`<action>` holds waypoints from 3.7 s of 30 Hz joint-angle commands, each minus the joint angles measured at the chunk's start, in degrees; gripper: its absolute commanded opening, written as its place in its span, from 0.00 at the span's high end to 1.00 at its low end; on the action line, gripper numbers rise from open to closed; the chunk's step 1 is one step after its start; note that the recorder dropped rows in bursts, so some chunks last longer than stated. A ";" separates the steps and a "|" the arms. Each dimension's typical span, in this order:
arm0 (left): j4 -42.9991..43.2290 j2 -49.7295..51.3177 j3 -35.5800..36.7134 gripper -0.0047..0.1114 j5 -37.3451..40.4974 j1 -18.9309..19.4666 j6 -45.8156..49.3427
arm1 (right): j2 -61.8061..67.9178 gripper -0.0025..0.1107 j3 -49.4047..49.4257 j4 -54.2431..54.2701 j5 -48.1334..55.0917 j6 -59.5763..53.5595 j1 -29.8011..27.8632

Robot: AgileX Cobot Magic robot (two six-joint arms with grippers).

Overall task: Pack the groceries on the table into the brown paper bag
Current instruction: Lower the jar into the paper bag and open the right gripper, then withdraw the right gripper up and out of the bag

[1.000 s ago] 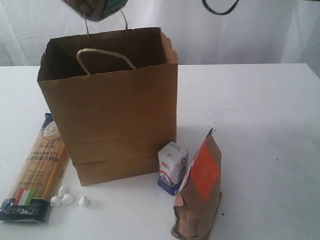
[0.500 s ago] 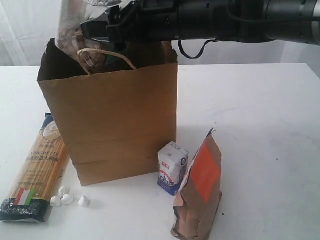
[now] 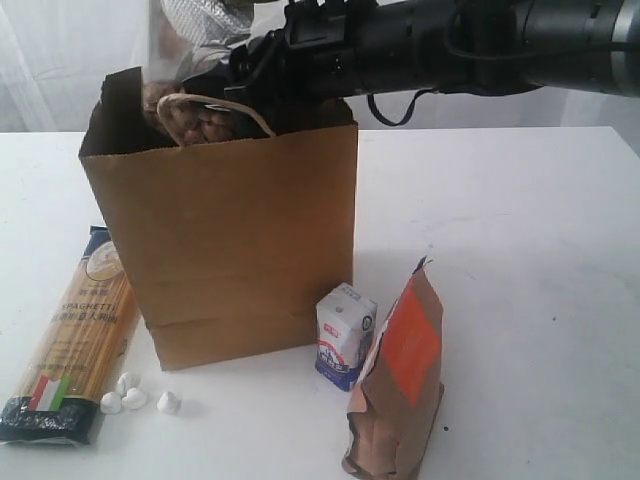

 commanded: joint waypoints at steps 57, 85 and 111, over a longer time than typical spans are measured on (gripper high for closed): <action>-0.19 -0.31 0.18 0.96 0.04 0.13 0.01 | -8.84 0.19 -0.53 0.49 -18.42 3.97 -0.07; -0.19 -0.31 0.18 0.96 0.04 0.13 0.01 | -23.73 0.98 5.72 -102.41 28.87 88.66 -13.46; -0.19 -0.31 0.18 0.96 0.04 0.13 0.01 | -17.80 0.98 7.61 -79.04 35.86 97.38 8.58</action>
